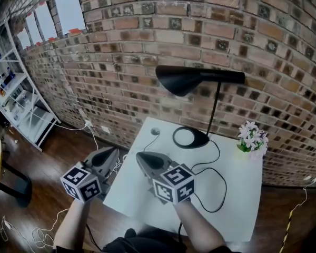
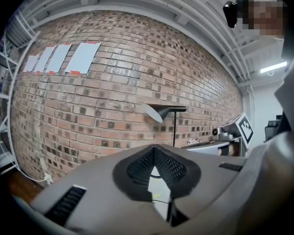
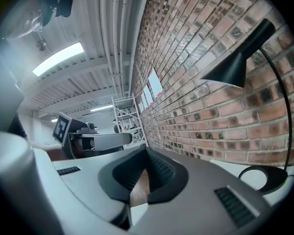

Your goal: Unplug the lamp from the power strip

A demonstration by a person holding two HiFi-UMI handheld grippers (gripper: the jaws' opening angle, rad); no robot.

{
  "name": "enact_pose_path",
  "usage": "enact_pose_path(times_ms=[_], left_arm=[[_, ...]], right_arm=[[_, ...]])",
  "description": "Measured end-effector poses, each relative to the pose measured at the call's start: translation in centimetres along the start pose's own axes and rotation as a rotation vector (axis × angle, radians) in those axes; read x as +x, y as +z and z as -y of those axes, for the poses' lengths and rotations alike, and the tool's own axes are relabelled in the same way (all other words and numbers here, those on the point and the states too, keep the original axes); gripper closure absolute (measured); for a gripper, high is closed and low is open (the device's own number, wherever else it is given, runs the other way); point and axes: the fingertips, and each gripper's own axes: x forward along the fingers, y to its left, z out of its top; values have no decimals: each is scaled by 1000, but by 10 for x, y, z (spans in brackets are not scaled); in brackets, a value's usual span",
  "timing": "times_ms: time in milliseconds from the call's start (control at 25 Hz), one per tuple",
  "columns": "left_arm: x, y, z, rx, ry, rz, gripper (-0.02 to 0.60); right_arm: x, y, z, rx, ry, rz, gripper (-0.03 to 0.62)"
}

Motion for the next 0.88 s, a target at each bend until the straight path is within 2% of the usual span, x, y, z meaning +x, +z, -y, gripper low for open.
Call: enact_pose_path(times_ms=[320, 560, 880], left_arm=[[-44, 6, -30, -42, 2, 44, 582], [-85, 10, -63, 6, -10, 104, 583], [-153, -5, -100, -12, -30, 124, 583]], right_arm=[[34, -9, -41, -41, 9, -54, 597], [62, -14, -82, -92, -10, -95, 597], [93, -35, -141, -141, -63, -120, 597]])
